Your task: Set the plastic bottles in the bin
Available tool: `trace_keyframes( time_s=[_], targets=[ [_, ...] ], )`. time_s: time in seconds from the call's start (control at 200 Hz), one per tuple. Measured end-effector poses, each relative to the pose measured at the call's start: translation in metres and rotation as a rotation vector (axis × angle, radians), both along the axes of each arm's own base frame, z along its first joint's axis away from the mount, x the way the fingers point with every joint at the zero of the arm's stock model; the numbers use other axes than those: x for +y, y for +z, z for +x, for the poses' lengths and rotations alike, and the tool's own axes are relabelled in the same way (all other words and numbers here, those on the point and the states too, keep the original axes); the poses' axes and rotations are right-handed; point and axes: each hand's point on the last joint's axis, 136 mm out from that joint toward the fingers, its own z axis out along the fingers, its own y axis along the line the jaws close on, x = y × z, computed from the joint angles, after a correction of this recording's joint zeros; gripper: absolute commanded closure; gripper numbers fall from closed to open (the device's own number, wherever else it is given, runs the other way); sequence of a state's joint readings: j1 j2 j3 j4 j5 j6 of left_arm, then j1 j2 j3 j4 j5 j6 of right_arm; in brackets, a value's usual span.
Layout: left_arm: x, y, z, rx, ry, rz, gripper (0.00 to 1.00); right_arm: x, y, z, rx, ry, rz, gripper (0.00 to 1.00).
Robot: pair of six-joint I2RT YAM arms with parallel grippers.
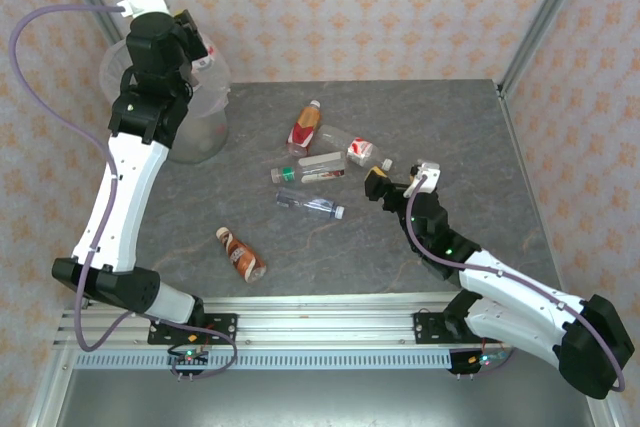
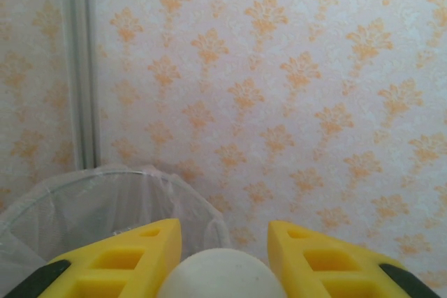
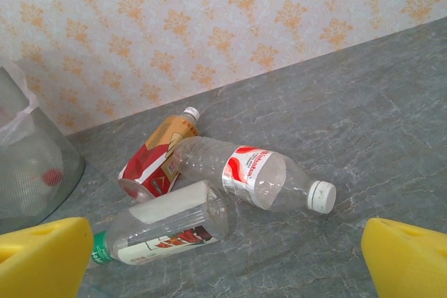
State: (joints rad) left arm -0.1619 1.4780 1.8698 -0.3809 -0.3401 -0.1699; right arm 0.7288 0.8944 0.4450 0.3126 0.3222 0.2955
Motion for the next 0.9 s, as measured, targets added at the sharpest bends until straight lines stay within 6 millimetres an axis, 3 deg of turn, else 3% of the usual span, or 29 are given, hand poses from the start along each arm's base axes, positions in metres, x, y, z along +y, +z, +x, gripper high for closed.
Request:
trace_keyframes(
  time_s=[0.265, 0.595, 0.756, 0.896],
  targets=[
    [0.055, 0.006, 0.023, -0.028, 0.142, -0.031, 1.00, 0.000, -0.005, -0.001, 0.016, 0.004, -0.013, 0.01],
    [0.113, 0.001, 0.033, -0.030, 0.282, -0.087, 1.00, -0.001, -0.008, -0.002, 0.028, 0.004, -0.023, 0.01],
    [0.138, -0.023, 0.048, 0.081, 0.342, -0.069, 1.00, -0.001, -0.010, -0.002, 0.035, 0.004, -0.029, 0.01],
    [0.148, -0.063, 0.060, 0.225, 0.373, -0.038, 1.00, 0.000, -0.012, -0.002, 0.041, 0.008, -0.034, 0.01]
  ],
)
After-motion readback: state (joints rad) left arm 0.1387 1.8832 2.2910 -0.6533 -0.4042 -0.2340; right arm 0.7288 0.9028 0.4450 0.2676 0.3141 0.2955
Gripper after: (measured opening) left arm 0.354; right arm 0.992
